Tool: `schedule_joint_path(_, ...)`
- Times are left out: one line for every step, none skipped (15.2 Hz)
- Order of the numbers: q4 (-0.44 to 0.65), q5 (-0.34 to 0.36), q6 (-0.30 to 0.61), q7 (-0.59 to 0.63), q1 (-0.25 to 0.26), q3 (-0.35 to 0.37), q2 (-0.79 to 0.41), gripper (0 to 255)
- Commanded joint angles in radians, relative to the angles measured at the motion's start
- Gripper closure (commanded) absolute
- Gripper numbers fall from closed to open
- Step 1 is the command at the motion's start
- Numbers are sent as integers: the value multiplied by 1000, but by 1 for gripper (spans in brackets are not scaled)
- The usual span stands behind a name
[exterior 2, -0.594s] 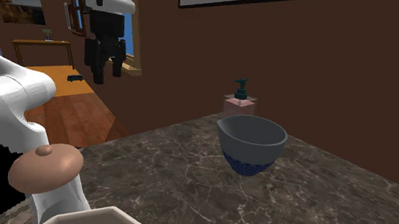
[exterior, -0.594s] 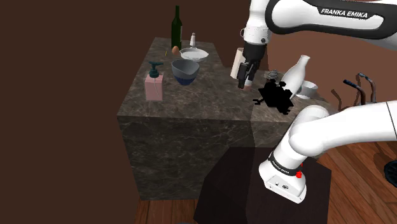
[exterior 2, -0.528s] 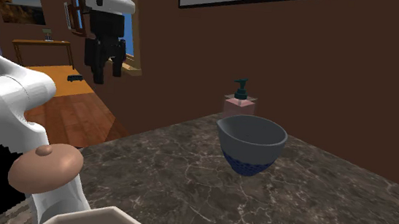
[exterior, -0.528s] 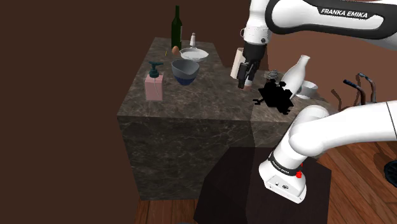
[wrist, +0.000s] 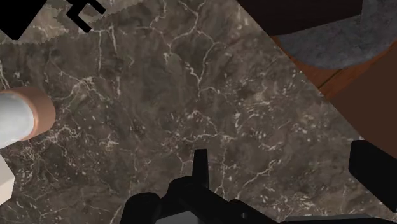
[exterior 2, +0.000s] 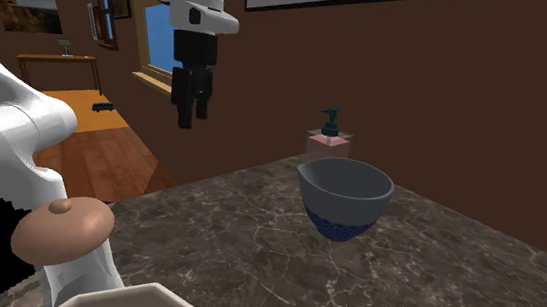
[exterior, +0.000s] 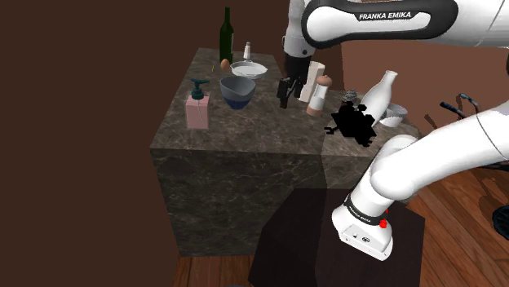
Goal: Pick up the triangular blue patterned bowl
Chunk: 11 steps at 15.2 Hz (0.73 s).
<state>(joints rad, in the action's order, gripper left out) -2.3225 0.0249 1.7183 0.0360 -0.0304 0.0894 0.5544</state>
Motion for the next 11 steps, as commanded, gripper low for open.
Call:
schedule_joint_path(48,17,41,5,-5,10,-79,0)
schedule_joint_path(71,26,59,9,-7,14,-116,0)
schedule_joint_path(96,36,76,13,-9,19,-153,0)
schedule_joint_path(122,46,91,17,-11,24,-190,0)
schedule_joint_path(150,57,105,21,-13,29,-226,0)
schedule_joint_path(178,68,117,26,-15,33,-263,0)
schedule_joint_path(208,79,128,31,-16,38,-300,0)
schedule_joint_path(239,91,138,37,-17,42,-337,0)
schedule_joint_path(271,104,146,42,-18,46,-374,0)
schedule_joint_path(305,117,153,48,-19,50,-411,0)
schedule_joint_path(340,130,159,53,-19,54,-448,0)
